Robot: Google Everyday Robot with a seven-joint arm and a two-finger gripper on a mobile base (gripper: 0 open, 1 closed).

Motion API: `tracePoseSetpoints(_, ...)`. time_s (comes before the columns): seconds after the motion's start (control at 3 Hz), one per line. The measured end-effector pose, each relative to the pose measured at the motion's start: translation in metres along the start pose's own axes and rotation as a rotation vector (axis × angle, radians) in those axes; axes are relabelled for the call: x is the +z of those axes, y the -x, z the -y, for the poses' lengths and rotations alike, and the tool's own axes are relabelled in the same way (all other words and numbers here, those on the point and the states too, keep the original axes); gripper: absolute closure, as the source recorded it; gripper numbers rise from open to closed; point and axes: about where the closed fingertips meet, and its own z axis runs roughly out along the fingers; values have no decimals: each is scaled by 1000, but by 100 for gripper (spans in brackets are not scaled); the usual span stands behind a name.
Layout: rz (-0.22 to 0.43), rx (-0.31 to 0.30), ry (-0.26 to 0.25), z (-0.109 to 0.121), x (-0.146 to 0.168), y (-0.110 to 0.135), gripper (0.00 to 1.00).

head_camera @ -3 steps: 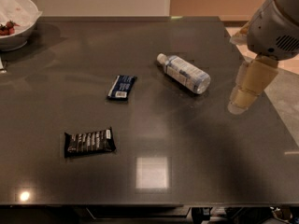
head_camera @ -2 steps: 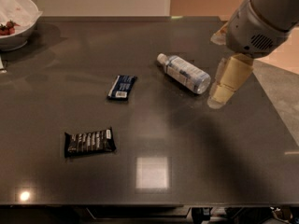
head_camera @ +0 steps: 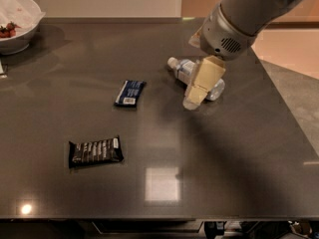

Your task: Move rxbar blueberry near rxbar chocolate

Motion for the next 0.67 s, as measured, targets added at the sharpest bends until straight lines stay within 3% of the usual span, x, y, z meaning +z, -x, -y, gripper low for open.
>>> tracePoseSetpoints(0.67,50,-20,83,12,72,51,0)
